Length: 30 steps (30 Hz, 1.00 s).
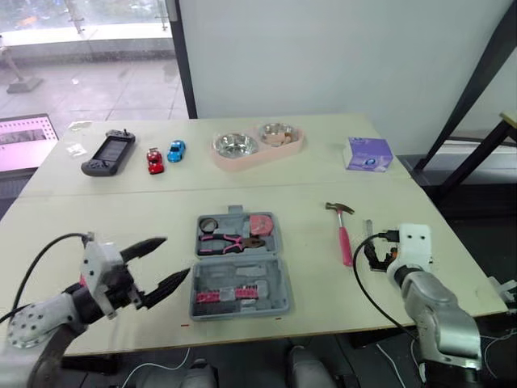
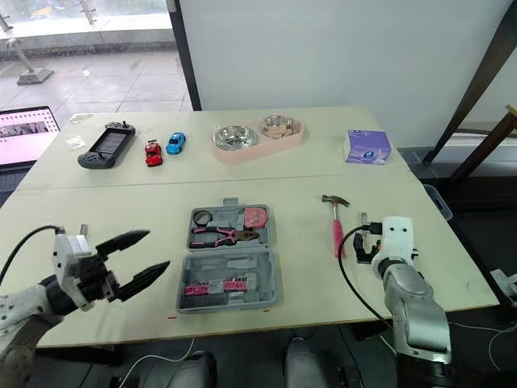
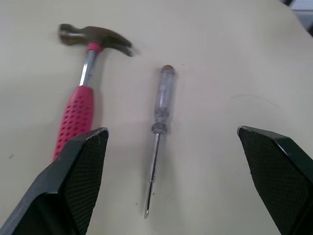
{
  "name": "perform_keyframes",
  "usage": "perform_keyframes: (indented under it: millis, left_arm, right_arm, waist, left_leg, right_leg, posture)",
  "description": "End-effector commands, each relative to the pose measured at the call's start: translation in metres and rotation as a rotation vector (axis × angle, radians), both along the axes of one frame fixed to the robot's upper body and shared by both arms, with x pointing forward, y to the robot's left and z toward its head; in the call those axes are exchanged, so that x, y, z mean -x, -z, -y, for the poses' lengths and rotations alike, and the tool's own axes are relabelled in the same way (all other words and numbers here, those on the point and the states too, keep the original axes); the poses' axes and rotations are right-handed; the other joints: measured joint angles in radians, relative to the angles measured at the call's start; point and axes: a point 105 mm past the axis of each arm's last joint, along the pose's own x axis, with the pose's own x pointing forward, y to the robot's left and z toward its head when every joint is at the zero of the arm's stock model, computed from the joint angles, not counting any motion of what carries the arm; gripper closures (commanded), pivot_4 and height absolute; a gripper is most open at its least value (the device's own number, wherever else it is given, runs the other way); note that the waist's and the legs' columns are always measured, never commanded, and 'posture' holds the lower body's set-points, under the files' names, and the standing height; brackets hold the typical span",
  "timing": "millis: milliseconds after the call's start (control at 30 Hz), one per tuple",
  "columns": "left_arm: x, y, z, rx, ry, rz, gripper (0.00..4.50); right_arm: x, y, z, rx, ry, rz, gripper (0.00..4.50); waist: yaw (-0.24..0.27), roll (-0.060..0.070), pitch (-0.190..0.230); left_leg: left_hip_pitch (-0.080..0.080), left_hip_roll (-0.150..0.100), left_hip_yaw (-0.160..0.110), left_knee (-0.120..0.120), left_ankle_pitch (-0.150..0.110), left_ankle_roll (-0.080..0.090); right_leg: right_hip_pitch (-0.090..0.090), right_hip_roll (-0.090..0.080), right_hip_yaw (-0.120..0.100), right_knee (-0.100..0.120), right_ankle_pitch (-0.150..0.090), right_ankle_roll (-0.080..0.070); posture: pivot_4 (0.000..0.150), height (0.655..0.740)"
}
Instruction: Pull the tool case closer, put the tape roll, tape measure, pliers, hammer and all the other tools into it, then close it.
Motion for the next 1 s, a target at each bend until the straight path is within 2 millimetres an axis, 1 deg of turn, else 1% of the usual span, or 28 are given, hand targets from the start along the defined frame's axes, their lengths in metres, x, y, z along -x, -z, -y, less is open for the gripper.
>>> perform_keyframes:
  millis: [33,67,200,400,467,533,600,633,667,700,733,767,867,1000]
  left_arm:
    - [0.015,-0.013,0.025,0.018,0.190,-0.051,0.00]
    - [0.017,-0.013,0.028,0.022,0.212,-0.077,0.00]
    - [0.018,-0.018,0.038,-0.029,0.276,-0.046,0.00]
    - [0.015,-0.018,0.041,-0.058,0.287,-0.043,0.00]
    - [0.015,-0.017,0.041,-0.061,0.287,-0.044,0.00]
    - [0.015,-0.016,0.041,-0.064,0.287,-0.045,0.00]
    - [0.014,-0.015,0.041,-0.065,0.285,-0.045,0.00]
    - [0.014,-0.015,0.040,-0.065,0.284,-0.044,0.00]
    - [0.014,-0.015,0.040,-0.065,0.282,-0.044,0.00]
    - [0.014,-0.015,0.040,-0.064,0.281,-0.044,0.00]
    - [0.013,-0.015,0.040,-0.062,0.279,-0.044,0.00]
    - [0.013,-0.015,0.040,-0.060,0.278,-0.043,0.00]
    - [0.013,-0.014,0.040,-0.059,0.273,-0.047,0.00]
    - [0.011,-0.013,0.038,-0.058,0.256,-0.049,0.00]
  right_arm:
    - [-0.010,-0.001,-0.002,0.026,0.028,0.011,0.05]
    - [-0.012,0.001,-0.001,0.022,0.037,0.009,0.05]
    - [-0.022,0.010,0.000,0.018,0.060,-0.015,0.05]
    - [-0.027,0.019,0.002,0.001,0.079,-0.043,0.05]
    - [-0.028,0.021,0.000,-0.008,0.070,-0.046,0.60]
    - [-0.029,0.022,-0.001,-0.015,0.068,-0.043,1.32]
    - [-0.030,0.023,-0.002,-0.019,0.070,-0.047,2.33]
    - [-0.030,0.024,-0.002,-0.025,0.069,-0.047,2.92]
    - [-0.030,0.025,-0.003,-0.026,0.067,-0.048,3.28]
    - [-0.031,0.025,-0.004,-0.029,0.062,-0.048,3.85]
    - [-0.031,0.025,-0.006,-0.030,0.057,-0.047,4.33]
    - [-0.031,0.025,-0.006,-0.030,0.054,-0.042,4.43]
    - [-0.032,0.022,-0.006,-0.023,0.051,-0.025,4.43]
    - [-0.033,0.010,-0.005,0.006,0.027,0.025,4.43]
  waist:
    - [0.000,0.000,0.000]
    - [0.000,0.001,0.000]
    - [0.000,0.002,0.001]
    - [0.000,0.002,0.001]
    - [0.000,0.002,0.001]
    - [0.000,0.002,0.001]
    - [0.000,0.002,0.001]
    - [0.001,0.002,0.001]
    - [0.001,0.002,0.001]
    - [0.002,0.002,0.001]
    - [0.001,0.002,0.001]
    - [0.001,0.002,0.001]
    - [0.000,0.002,0.001]
    - [0.000,0.003,0.001]
  left_leg:
    - [0.000,0.000,0.000,-0.001,0.000,0.000]
    - [0.000,0.000,-0.001,-0.001,0.000,0.001]
    - [0.001,0.000,-0.001,-0.001,-0.001,0.003]
    - [0.000,0.000,-0.001,0.000,-0.001,0.003]
    - [0.000,0.000,-0.001,-0.001,-0.001,0.003]
    - [0.000,0.000,-0.001,-0.001,-0.001,0.003]
    - [0.000,0.000,-0.001,-0.001,-0.001,0.003]
    - [0.000,0.000,-0.001,0.000,-0.001,0.003]
    - [0.000,0.000,-0.001,0.000,-0.001,0.003]
    - [0.000,0.000,-0.002,0.000,-0.001,0.003]
    - [0.000,0.000,-0.002,0.000,-0.001,0.003]
    - [0.000,0.000,-0.002,0.000,-0.001,0.003]
    - [0.001,0.000,-0.002,0.000,-0.001,0.003]
    - [0.001,0.000,-0.002,0.000,-0.001,0.003]
  right_leg:
    - [0.000,0.000,0.000,0.002,0.000,0.000]
    - [-0.001,0.000,0.000,0.003,0.000,0.000]
    - [-0.002,0.001,0.000,0.005,0.000,0.001]
    - [-0.001,0.001,0.001,0.005,-0.002,0.004]
    - [-0.001,0.001,0.001,0.005,-0.002,0.004]
    - [-0.001,0.001,0.001,0.005,-0.002,0.004]
    - [-0.001,0.001,0.001,0.005,-0.002,0.004]
    - [-0.001,0.001,0.001,0.005,-0.002,0.004]
    - [-0.001,0.001,0.001,0.005,-0.003,0.004]
    - [-0.001,0.001,0.001,0.005,-0.003,0.004]
    - [-0.001,0.001,0.001,0.005,-0.003,0.004]
    - [-0.001,0.001,0.001,0.005,-0.003,0.004]
    - [-0.001,0.001,0.001,0.005,-0.003,0.004]
    - [-0.001,0.001,0.001,0.005,-0.003,0.004]
  posture:
    - [0.150,0.7387]
    - [0.150,0.7387]
    - [0.150,0.7387]
    - [0.150,0.7387]
    - [0.150,0.7387]
    - [0.150,0.7387]
    - [0.150,0.7387]
    - [0.150,0.7387]
    - [0.150,0.7387]
    - [0.150,0.7387]
    - [0.150,0.7387]
    - [0.150,0.7387]
    - [0.150,0.7387]
    - [0.150,0.7387]
